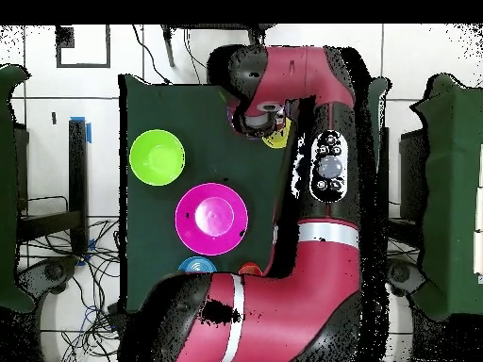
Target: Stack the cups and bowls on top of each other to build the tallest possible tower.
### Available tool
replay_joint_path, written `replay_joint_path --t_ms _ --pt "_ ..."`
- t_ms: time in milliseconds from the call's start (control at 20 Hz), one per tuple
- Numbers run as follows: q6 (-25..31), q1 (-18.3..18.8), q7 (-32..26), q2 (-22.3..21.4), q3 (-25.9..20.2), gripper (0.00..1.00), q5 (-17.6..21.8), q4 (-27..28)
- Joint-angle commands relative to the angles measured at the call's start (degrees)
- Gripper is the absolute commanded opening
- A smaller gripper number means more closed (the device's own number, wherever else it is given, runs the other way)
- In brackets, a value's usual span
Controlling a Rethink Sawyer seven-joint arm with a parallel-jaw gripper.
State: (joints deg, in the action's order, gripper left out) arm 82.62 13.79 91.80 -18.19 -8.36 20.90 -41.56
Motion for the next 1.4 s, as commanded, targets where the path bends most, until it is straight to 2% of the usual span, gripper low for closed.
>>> replay_joint_path --t_ms 50,800,1100,1400 --pt "-4.4 0.7 -1.9 4.5 -4.3 0.00 0.2 2.4" --pt "-6.6 0.0 -1.8 6.9 -4.2 0.00 -0.3 6.0" --pt "-8.7 -0.4 -0.9 3.8 -2.8 0.00 -0.8 0.8" --pt "-8.3 -1.3 -0.4 3.2 -2.4 0.00 -0.9 0.0"
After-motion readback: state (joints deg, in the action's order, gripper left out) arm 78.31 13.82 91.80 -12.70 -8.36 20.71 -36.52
